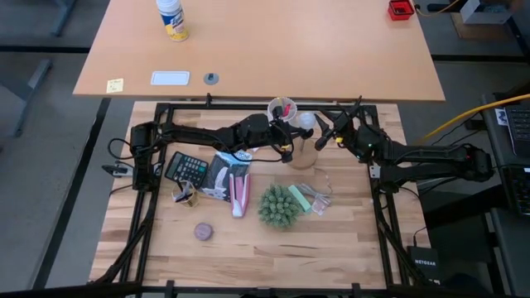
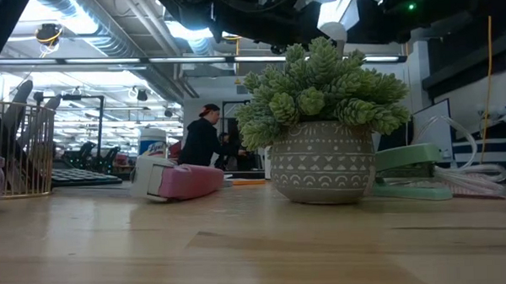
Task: Screw lightbulb
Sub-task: Insert the lightbulb into the lamp
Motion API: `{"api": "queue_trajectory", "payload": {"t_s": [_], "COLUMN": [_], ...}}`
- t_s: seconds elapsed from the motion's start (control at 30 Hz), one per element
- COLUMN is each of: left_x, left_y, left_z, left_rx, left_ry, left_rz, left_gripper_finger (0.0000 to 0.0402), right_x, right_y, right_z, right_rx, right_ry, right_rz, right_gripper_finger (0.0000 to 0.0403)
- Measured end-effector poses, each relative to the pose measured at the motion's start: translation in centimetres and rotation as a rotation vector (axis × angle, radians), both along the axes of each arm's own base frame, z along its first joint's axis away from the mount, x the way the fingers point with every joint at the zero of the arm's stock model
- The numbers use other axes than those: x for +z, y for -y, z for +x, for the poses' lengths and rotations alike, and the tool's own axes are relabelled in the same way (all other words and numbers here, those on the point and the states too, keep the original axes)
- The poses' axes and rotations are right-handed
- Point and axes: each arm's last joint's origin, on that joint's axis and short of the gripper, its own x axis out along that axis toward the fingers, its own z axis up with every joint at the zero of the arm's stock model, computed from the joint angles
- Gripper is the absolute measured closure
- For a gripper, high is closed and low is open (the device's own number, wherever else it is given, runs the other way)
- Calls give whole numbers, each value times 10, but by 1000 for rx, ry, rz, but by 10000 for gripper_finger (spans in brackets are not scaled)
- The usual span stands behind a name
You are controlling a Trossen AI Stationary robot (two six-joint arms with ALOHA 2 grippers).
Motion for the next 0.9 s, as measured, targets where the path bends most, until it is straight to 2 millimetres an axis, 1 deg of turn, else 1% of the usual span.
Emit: {"api": "queue_trajectory", "payload": {"t_s": [0.3,0.57,0.67,0.77,0.9], "left_x": [0,2,11,22,34], "left_y": [6,18,21,22,17], "left_z": [1,2,-2,-12,-27], "left_rx": [-13,-43,-49,-48,-63], "left_ry": [1,3,-1,-30,-90], "left_rz": [0,11,8,-3,-46], "left_gripper_finger": [396,396,396,396,396], "right_x": [1,9,13,15,16], "right_y": [0,0,-1,-3,-4], "right_z": [-2,-12,-18,-25,-31], "right_rx": [-34,-86,-87,-87,-69], "right_ry": [6,40,66,59,63], "right_rz": [-1,-11,-15,-14,8], "right_gripper_finger": [290,290,290,290,290]}}
